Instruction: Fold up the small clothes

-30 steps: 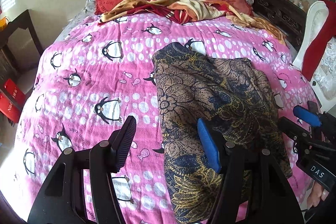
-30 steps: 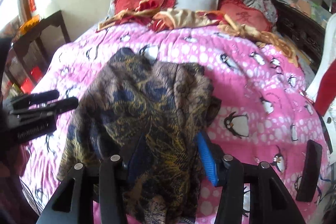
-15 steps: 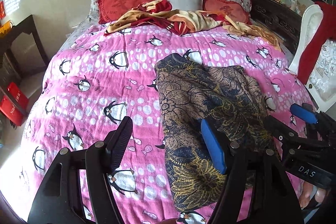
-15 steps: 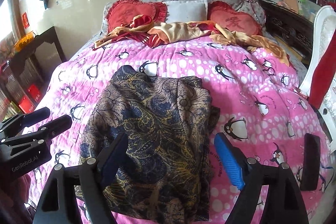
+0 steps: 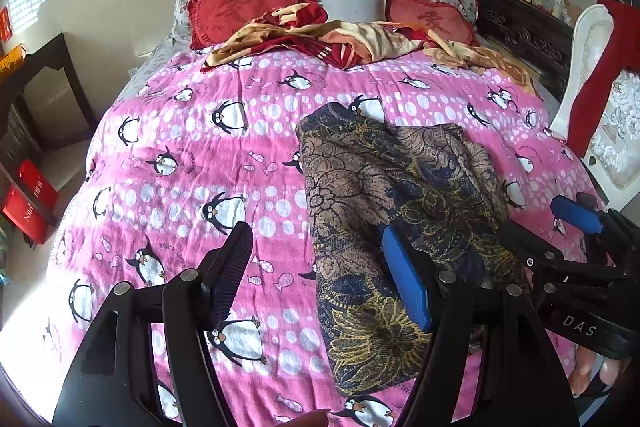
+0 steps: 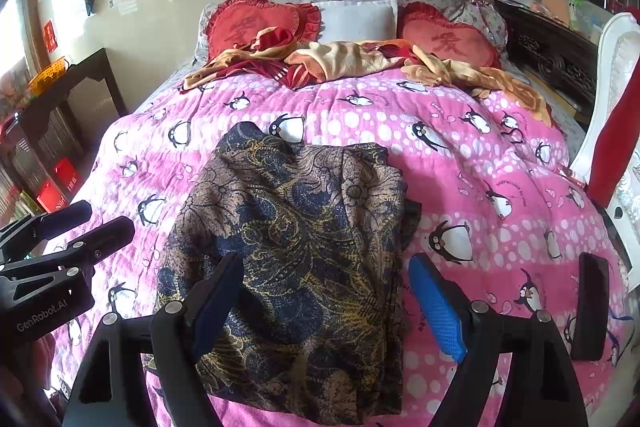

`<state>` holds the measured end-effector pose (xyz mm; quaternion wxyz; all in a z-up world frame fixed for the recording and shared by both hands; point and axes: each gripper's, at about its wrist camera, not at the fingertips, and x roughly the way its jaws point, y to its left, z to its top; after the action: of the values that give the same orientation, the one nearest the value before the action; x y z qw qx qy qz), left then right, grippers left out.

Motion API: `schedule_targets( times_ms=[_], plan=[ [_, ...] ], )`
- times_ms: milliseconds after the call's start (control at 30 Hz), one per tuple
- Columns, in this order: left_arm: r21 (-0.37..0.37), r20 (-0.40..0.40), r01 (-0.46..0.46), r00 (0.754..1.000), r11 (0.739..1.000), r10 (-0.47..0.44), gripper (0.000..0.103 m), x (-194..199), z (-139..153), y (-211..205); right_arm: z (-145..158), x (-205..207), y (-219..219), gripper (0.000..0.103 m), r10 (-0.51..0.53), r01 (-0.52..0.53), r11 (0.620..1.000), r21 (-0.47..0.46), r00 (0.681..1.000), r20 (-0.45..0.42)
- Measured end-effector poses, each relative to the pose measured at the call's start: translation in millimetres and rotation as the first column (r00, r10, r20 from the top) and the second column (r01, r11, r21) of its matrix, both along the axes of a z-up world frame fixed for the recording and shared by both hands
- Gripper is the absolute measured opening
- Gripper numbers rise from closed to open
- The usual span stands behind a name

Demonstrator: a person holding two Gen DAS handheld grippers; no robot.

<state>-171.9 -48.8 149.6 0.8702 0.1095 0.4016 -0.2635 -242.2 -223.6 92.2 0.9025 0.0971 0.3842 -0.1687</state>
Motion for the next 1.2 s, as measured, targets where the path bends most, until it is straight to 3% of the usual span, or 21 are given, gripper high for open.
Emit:
schedule_targets(
  times_ms=[1200],
  plan=[
    [0.014, -0.004, 0.004, 1.0, 1.0, -0.004, 0.068, 3, -6, -2, -14, 8, 4, 0.083, -0.001, 0.001, 1.0, 0.018, 0.999, -0.041]
  ],
)
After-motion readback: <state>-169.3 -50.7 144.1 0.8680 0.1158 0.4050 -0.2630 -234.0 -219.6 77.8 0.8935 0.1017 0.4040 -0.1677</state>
